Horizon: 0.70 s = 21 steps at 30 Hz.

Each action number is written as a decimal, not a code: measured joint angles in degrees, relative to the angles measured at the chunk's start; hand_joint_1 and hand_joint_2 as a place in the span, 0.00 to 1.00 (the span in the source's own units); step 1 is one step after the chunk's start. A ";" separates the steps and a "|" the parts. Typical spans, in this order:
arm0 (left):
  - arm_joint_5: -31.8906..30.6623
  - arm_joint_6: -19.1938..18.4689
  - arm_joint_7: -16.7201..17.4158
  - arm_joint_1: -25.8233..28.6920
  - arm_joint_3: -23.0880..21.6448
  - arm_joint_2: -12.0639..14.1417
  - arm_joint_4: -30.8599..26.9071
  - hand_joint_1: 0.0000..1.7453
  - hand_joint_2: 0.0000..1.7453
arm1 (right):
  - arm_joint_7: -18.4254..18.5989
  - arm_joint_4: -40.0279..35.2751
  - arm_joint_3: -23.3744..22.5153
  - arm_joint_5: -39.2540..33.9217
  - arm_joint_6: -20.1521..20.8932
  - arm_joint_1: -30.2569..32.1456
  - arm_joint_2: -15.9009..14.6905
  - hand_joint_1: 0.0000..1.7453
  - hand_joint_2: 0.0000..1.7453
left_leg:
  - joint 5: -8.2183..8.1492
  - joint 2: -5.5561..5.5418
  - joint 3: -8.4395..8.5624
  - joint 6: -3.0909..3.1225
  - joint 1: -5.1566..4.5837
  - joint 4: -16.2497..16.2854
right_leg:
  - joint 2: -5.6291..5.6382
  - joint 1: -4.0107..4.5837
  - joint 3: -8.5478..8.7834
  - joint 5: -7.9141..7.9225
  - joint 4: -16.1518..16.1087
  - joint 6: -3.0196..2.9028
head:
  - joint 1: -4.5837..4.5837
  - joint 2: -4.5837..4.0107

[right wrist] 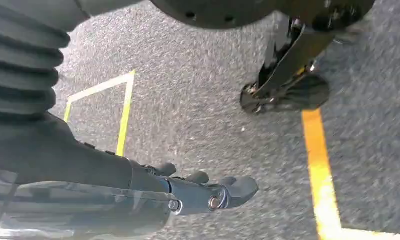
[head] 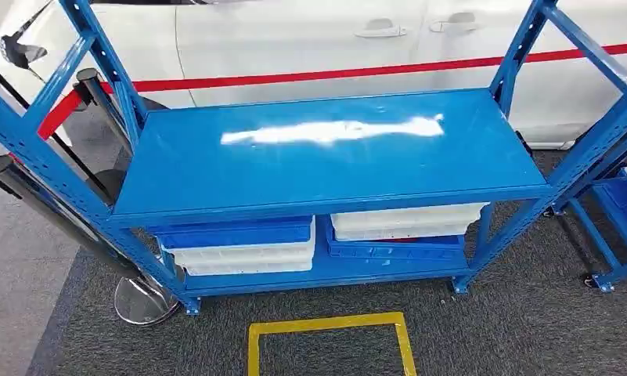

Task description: Take the parts from the cabinet and place them on the table.

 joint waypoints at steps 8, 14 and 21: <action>-0.28 1.29 -0.28 -0.50 0.07 -0.15 0.00 0.00 0.00 | 0.05 -0.02 0.02 0.02 -0.09 -1.12 0.05 0.00 1.00 | -0.57 -0.02 2.76 1.87 0.09 -1.78 | 0.03 0.02 -2.62 -5.84 7.26 2.66 | 0.20 0.02; -0.96 1.73 -0.81 -0.41 0.02 -0.22 0.00 0.00 0.00 | 0.05 -0.02 0.02 0.02 -0.11 -0.79 0.00 0.00 1.00 | -2.56 -0.38 5.19 1.75 0.07 -1.73 | -0.05 -0.19 -7.51 3.10 5.57 2.76 | 0.22 0.02; -0.94 2.01 -0.70 -0.55 -0.02 -0.35 0.00 0.00 0.00 | -0.28 -0.02 0.00 0.18 -0.02 -1.02 0.20 0.00 1.00 | -3.63 -0.43 5.24 -0.31 -0.25 -0.94 | -0.19 -0.29 -6.07 5.15 -0.23 0.29 | 0.13 0.00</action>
